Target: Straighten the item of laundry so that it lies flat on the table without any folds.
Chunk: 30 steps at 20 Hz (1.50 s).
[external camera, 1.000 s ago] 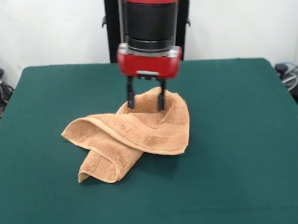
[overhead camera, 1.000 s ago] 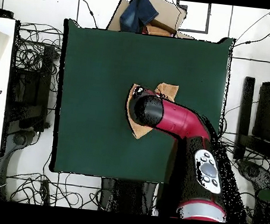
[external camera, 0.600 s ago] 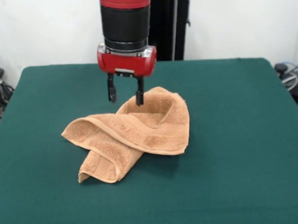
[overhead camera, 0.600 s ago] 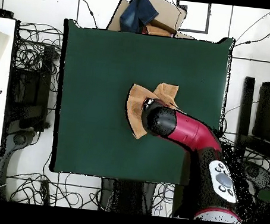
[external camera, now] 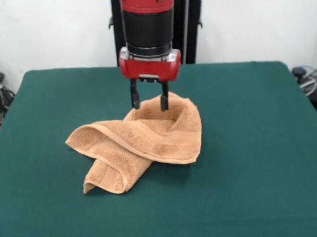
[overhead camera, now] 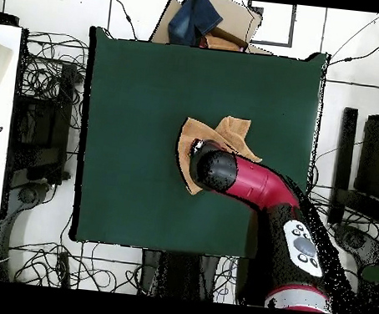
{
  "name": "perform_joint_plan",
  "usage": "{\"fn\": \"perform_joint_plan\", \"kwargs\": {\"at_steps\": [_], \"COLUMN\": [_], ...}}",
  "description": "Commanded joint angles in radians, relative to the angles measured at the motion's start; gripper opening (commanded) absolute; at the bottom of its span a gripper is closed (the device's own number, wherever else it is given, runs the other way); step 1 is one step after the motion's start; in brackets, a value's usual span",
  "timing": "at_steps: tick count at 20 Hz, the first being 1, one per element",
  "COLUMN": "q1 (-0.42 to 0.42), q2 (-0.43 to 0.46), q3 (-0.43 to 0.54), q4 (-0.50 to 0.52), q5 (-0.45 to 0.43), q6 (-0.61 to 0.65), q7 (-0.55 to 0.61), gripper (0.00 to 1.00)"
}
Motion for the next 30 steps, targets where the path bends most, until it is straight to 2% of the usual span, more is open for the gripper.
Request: {"fn": "perform_joint_plan", "kwargs": {"at_steps": [1, 5, 12, 17, 30], "q1": [0.043, 0.046, 0.029, 0.05, 0.042], "q2": [0.045, 0.051, 0.063, 0.071, 0.093], "q3": [0.101, 0.09, 0.103, 0.087, 0.119], "q4": [0.008, 0.009, 0.053, 0.034, 0.039], "q5": [0.013, 0.013, 0.003, 0.014, 0.028], "q6": [0.092, 0.126, 0.016, 0.068, 0.034], "q7": [0.091, 0.089, 0.109, 0.115, 0.124], "gripper": [1.0, 1.0, 1.0, 1.0, 1.0]}}
